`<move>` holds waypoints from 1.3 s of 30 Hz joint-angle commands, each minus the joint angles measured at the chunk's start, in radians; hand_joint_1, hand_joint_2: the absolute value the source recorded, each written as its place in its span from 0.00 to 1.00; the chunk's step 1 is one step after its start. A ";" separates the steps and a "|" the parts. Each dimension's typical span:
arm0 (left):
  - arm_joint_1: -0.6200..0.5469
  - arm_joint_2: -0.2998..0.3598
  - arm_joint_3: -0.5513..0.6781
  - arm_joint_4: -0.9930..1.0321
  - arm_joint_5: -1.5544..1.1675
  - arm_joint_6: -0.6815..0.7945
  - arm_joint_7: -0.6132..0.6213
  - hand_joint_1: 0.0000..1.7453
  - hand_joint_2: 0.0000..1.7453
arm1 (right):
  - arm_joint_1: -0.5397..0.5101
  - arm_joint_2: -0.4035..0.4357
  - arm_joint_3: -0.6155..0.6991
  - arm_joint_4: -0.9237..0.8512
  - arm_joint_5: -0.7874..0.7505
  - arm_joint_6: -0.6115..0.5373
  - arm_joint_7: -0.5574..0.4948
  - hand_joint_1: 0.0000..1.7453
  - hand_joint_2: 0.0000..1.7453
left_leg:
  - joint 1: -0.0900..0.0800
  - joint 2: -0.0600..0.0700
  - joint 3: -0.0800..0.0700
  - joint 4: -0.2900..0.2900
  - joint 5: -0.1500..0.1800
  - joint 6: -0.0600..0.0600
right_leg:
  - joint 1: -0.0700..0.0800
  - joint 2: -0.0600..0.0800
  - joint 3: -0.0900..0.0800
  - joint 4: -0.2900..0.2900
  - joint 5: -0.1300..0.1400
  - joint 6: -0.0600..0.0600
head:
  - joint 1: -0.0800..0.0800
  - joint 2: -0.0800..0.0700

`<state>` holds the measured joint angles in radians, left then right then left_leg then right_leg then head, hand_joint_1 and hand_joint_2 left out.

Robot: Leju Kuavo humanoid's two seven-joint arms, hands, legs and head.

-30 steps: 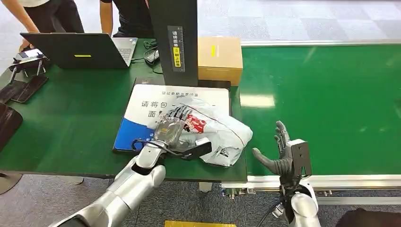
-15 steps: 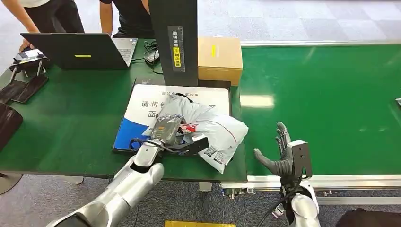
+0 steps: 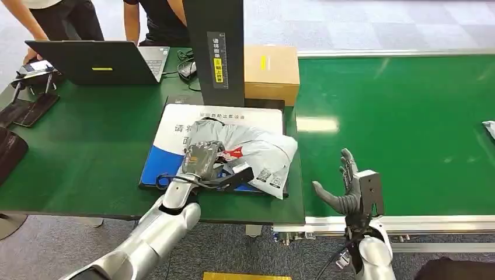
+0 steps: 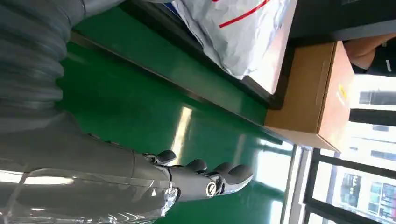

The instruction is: Moved the parcel from conveyor to table for the left to box.

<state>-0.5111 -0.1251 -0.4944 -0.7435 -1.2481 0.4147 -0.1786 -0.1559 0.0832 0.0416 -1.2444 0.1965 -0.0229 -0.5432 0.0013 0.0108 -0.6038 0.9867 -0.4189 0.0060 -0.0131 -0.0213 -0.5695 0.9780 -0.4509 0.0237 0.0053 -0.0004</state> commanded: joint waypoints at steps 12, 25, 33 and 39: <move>-0.227 0.148 0.282 0.198 -0.118 0.255 0.158 1.00 1.00 | -0.065 0.000 0.002 0.084 -0.031 -0.008 0.002 0.00 1.00 | 0.002 0.002 0.004 0.000 -0.001 -0.002 | 0.001 0.004 0.002 0.000 0.000 -0.002 | 0.000 0.000; -0.254 0.246 0.481 0.322 -0.146 0.187 0.382 1.00 1.00 | 0.034 0.010 -0.032 -0.012 -0.028 -0.037 0.012 0.00 1.00 | 0.002 0.001 0.004 0.000 -0.002 -0.003 | 0.001 0.005 0.003 0.001 -0.002 -0.003 | 0.000 0.000; -0.256 0.276 0.534 0.354 -0.155 0.172 0.405 1.00 1.00 | 0.048 0.013 -0.038 -0.035 -0.026 -0.042 0.022 0.00 1.00 | 0.002 0.002 0.004 0.000 -0.002 -0.002 | 0.002 0.005 0.002 0.001 -0.002 -0.002 | 0.000 0.000; -0.255 0.277 0.543 0.353 -0.165 0.172 0.431 1.00 1.00 | 0.049 0.014 -0.039 -0.036 -0.026 -0.043 0.024 0.00 1.00 | 0.002 0.001 0.003 0.001 -0.002 -0.002 | 0.002 0.004 0.002 0.001 -0.002 -0.002 | 0.000 0.000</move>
<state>-0.7059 0.1389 0.0103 -0.4845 -1.3989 0.5943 0.2262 -0.1086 0.0858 0.0347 -1.2806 0.1682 -0.0629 -0.5238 0.0021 0.0126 -0.6056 0.9867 -0.4185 0.0052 -0.0127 -0.0188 -0.5725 0.9790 -0.4512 0.0233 0.0053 -0.0004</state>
